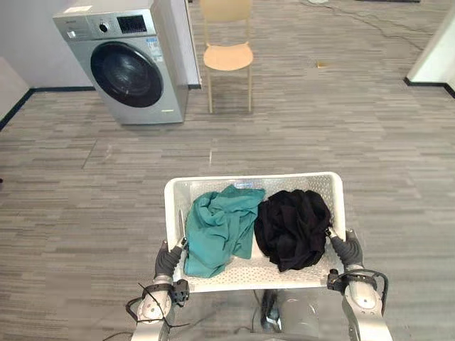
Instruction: Pick up the laundry basket with both hands and put the clothes into the washing machine.
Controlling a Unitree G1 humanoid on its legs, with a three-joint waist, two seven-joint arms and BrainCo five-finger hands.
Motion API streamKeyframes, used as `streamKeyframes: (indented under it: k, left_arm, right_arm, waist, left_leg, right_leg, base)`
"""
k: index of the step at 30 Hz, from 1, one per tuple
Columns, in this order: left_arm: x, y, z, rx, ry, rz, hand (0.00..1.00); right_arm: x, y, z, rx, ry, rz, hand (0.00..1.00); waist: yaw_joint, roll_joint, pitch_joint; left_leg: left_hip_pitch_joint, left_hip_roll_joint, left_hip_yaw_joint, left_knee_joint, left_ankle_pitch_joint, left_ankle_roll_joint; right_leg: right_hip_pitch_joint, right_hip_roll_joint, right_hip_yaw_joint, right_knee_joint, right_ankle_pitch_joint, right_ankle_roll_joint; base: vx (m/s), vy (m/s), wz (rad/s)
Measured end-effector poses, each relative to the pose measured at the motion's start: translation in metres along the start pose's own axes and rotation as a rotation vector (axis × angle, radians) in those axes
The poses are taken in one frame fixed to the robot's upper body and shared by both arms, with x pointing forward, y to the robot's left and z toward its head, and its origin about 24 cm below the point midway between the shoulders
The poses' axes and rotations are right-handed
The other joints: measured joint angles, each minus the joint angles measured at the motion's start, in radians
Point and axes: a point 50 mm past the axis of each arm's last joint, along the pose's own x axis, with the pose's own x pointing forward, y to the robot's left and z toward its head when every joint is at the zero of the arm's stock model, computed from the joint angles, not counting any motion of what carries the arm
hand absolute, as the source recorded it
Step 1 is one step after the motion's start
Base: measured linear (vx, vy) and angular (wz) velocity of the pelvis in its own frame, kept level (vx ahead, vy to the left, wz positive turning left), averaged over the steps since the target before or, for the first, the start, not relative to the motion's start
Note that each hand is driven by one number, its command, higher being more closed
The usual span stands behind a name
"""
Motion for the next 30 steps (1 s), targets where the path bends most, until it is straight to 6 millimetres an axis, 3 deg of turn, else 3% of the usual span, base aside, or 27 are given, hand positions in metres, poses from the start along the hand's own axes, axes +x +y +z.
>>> streamKeyframes:
  k: [1,2,3,4,5,7,8,9,10,11,12,13,14,15,16,17,19,20,21,23,24,25,26,27,28,29,30]
  left_arm:
    - [-0.004,-0.001,-0.002,-0.005,-0.002,-0.009,1.00]
    - [-0.004,-0.002,-0.001,-0.005,-0.006,-0.015,1.00]
    - [-0.005,0.000,-0.001,-0.005,-0.005,-0.015,1.00]
    - [-0.005,0.002,-0.001,-0.006,-0.008,-0.010,1.00]
    - [-0.004,0.003,0.001,-0.029,-0.021,-0.002,1.00]
    - [-0.004,0.003,0.004,-0.042,-0.042,-0.001,1.00]
    - [-0.005,0.002,0.003,-0.050,-0.035,0.001,1.00]
    - [-0.001,0.002,0.001,-0.041,-0.023,0.002,1.00]
    - [0.003,0.000,0.002,-0.043,-0.012,0.009,1.00]
    - [0.001,0.000,-0.001,-0.046,0.003,0.015,1.00]
    - [-0.001,0.001,-0.003,-0.043,0.014,0.018,1.00]
    - [0.000,0.001,-0.004,-0.034,0.025,0.015,1.00]
    - [0.000,0.003,-0.005,-0.020,0.034,0.019,1.00]
    - [0.000,0.004,-0.005,-0.012,0.036,0.020,1.00]
    - [-0.001,0.005,-0.006,0.002,0.040,0.014,1.00]
    - [-0.001,0.006,-0.006,0.012,0.040,0.010,1.00]
    - [0.004,0.005,0.000,0.036,0.016,-0.010,1.00]
    - [0.006,0.004,0.003,0.040,0.004,-0.017,1.00]
    - [0.010,0.000,0.008,0.048,-0.016,-0.041,1.00]
    - [0.012,-0.006,0.010,0.048,-0.025,-0.069,1.00]
    - [0.012,-0.015,0.006,0.029,-0.009,-0.086,1.00]
    - [0.010,-0.018,0.005,0.022,-0.005,-0.086,1.00]
    - [0.010,-0.019,0.005,0.024,-0.004,-0.087,1.00]
    - [0.014,-0.026,0.009,0.016,-0.017,-0.098,1.00]
    - [0.008,-0.028,0.002,0.000,0.010,-0.093,1.00]
    - [0.005,-0.025,0.002,-0.001,0.005,-0.088,1.00]
    - [0.003,-0.027,0.001,-0.018,0.011,-0.082,1.00]
  right_arm:
    - [0.000,-0.001,0.000,-0.005,0.001,0.003,1.00]
    - [0.000,-0.003,-0.001,-0.005,0.003,-0.004,1.00]
    - [0.004,-0.001,0.000,-0.006,0.002,0.003,1.00]
    - [0.006,-0.001,0.002,-0.008,-0.006,0.005,1.00]
    - [0.011,0.002,0.008,-0.007,-0.031,0.014,1.00]
    - [0.018,0.003,0.012,-0.012,-0.052,0.019,1.00]
    - [0.019,0.002,0.010,-0.016,-0.045,0.017,1.00]
    - [0.019,0.005,0.003,-0.004,-0.017,0.014,1.00]
    - [0.023,0.004,0.001,-0.014,-0.001,0.010,1.00]
    - [0.025,0.006,0.000,-0.017,0.004,0.023,1.00]
    - [0.024,0.007,-0.002,-0.013,0.016,0.023,1.00]
    - [0.022,0.006,-0.007,-0.029,0.035,0.021,1.00]
    - [0.019,0.008,-0.010,-0.029,0.047,0.027,1.00]
    - [0.018,0.009,-0.011,-0.024,0.051,0.028,1.00]
    - [0.014,0.010,-0.016,-0.017,0.068,0.023,1.00]
    - [0.011,0.010,-0.017,-0.014,0.073,0.022,1.00]
    - [0.009,0.008,-0.014,0.002,0.060,0.005,1.00]
    - [0.008,0.007,-0.013,0.010,0.056,-0.006,1.00]
    - [0.005,0.002,-0.012,0.023,0.053,-0.035,1.00]
    - [0.002,-0.004,-0.011,0.024,0.049,-0.058,1.00]
    - [-0.001,-0.010,-0.011,0.006,0.048,-0.070,1.00]
    - [0.001,-0.012,-0.010,-0.004,0.046,-0.072,1.00]
    - [0.001,-0.016,-0.008,-0.014,0.039,-0.079,1.00]
    - [-0.001,-0.021,-0.006,-0.025,0.030,-0.091,1.00]
    - [-0.004,-0.024,-0.006,-0.041,0.026,-0.083,1.00]
    - [-0.008,-0.023,-0.002,-0.039,0.010,-0.081,1.00]
    - [-0.007,-0.026,0.000,-0.055,-0.003,-0.078,1.00]
  waist:
    - [0.011,0.014,0.003]
    - [0.014,0.017,0.009]
    - [0.047,0.008,0.012]
    - [0.060,0.003,0.011]
    - [0.078,-0.005,0.013]
    - [0.098,-0.010,0.007]
    - [0.094,0.008,-0.007]
    - [0.090,-0.029,-0.012]
    - [0.078,-0.047,-0.027]
    - [0.073,-0.059,-0.021]
    - [0.067,-0.078,-0.016]
    - [0.058,-0.097,-0.017]
    - [0.048,-0.097,-0.016]
    - [0.038,-0.094,-0.015]
    - [0.036,-0.076,-0.015]
    - [0.033,-0.057,-0.015]
    - [0.013,-0.044,-0.019]
    - [0.007,-0.042,-0.018]
    - [-0.006,-0.042,-0.018]
    - [-0.020,-0.043,-0.019]
    - [-0.037,-0.012,-0.027]
    - [-0.029,0.005,-0.033]
    - [-0.030,-0.003,-0.028]
    - [-0.058,-0.038,-0.005]
    - [-0.064,-0.008,-0.015]
    - [-0.070,-0.009,-0.020]
    - [-0.059,0.036,-0.020]
  left_leg:
    - [-0.115,0.018,-0.020,0.201,-0.103,-0.022]
    - [-0.166,0.024,-0.019,0.271,-0.196,-0.002]
    - [-0.275,0.037,0.020,0.282,-0.375,0.074]
    - [-0.324,0.040,0.039,0.244,-0.424,0.082]
    - [-0.406,0.036,0.053,0.105,-0.487,0.077]
    - [-0.425,0.015,0.042,-0.365,-0.476,0.015]
    - [-0.415,0.021,0.048,-0.570,-0.321,0.045]
    - [-0.406,-0.020,0.071,-0.545,-0.373,0.078]
    - [-0.425,-0.047,0.090,-0.464,-0.454,0.100]
    - [-0.405,-0.076,0.098,-0.402,-0.520,0.153]
    - [-0.372,-0.103,0.106,-0.401,-0.546,0.163]
    - [-0.294,-0.148,0.106,-0.434,-0.598,0.173]
    - [-0.209,-0.177,0.094,-0.482,-0.619,0.175]
    - [-0.158,-0.188,0.080,-0.516,-0.619,0.175]
    - [-0.046,-0.193,0.059,-0.609,-0.618,0.174]
    - [0.050,-0.189,0.036,-0.692,-0.615,0.168]
    - [0.136,-0.178,-0.009,-0.769,-0.616,0.166]
    - [0.156,-0.175,-0.025,-0.785,-0.620,0.159]
    - [0.197,-0.169,-0.050,-0.807,-0.630,0.140]
    - [0.268,-0.151,-0.057,-0.832,-0.654,0.097]
    - [0.322,-0.113,-0.078,-0.814,-0.670,0.072]
    - [0.323,-0.094,-0.085,-0.782,-0.667,0.068]
    - [0.324,-0.106,-0.106,-0.734,-0.641,0.056]
    - [0.324,-0.141,-0.106,-0.648,-0.571,0.055]
    - [0.275,-0.097,-0.045,-0.451,-0.512,0.052]
    - [0.165,-0.046,0.003,-0.152,-0.338,0.022]
    - [0.103,0.009,0.019,-0.006,-0.298,0.034]
  right_leg:
    - [0.106,0.022,0.017,-0.071,-0.016,0.024]
    - [0.158,0.028,0.024,-0.105,-0.019,0.025]
    - [0.267,0.020,0.079,-0.190,-0.021,0.026]
    - [0.306,0.009,0.097,-0.228,-0.022,0.027]
    - [0.361,-0.022,0.129,-0.286,-0.030,0.040]
    - [0.416,-0.077,0.164,-0.313,-0.078,0.119]
    - [0.478,-0.090,0.181,-0.330,-0.123,0.170]
    - [0.496,-0.132,0.179,-0.331,-0.130,0.177]
    - [0.473,-0.171,0.194,-0.271,-0.095,0.195]
    - [0.451,-0.207,0.219,-0.127,-0.077,0.230]
    - [0.419,-0.235,0.240,-0.012,-0.061,0.254]
    - [0.313,-0.268,0.292,0.287,0.035,0.298]
    - [0.192,-0.273,0.301,0.567,0.079,0.261]
    - [0.147,-0.270,0.291,0.659,0.070,0.243]
    - [0.070,-0.254,0.244,0.748,0.020,0.195]
    - [0.005,-0.245,0.173,0.732,-0.046,0.156]
    - [-0.107,-0.213,0.083,0.610,-0.139,0.112]
    - [-0.143,-0.199,0.060,0.545,-0.153,0.101]
    - [-0.200,-0.172,0.032,0.386,-0.148,0.096]
    - [-0.232,-0.105,0.028,0.060,-0.043,0.097]
    - [-0.211,-0.049,0.065,0.016,0.093,0.003]
    - [-0.202,-0.046,0.075,0.043,0.066,-0.011]
    - [-0.208,-0.069,0.087,0.116,0.030,-0.015]
    - [-0.243,-0.128,0.067,0.304,-0.022,-0.038]
    - [-0.223,-0.073,0.042,0.298,-0.068,0.016]
    - [-0.116,-0.036,0.005,0.130,-0.093,-0.020]
    - [-0.087,0.000,-0.007,0.118,-0.097,-0.023]
  base:
    - [0.98,0.009,-0.71]
    - [0.99,0.078,-0.57]
    - [0.66,0.098,-0.63]
    - [0.82,0.161,-0.97]
    - [0.79,0.214,-0.87]
    - [0.78,0.274,-0.73]
    - [0.85,0.357,-0.17]
    - [1.01,0.442,0.10]
    - [0.84,0.375,0.19]
    - [0.80,0.395,0.16]
    - [0.76,0.387,0.22]
    - [0.87,0.408,0.30]
    - [0.68,0.287,0.34]
    - [0.67,0.230,0.33]
    - [0.67,0.203,0.22]
    - [0.66,0.179,0.16]
    - [0.55,0.074,0.33]
    - [0.63,-0.002,0.63]
    - [0.65,-0.041,0.64]
    - [0.84,-0.084,0.64]
    - [0.93,-0.093,0.37]
    - [0.79,-0.073,0.34]
    - [0.63,-0.061,0.46]
    - [0.64,-0.226,0.72]
    - [0.66,-0.345,0.81]
    - [0.52,-0.317,0.32]
    - [0.58,-0.176,-0.02]
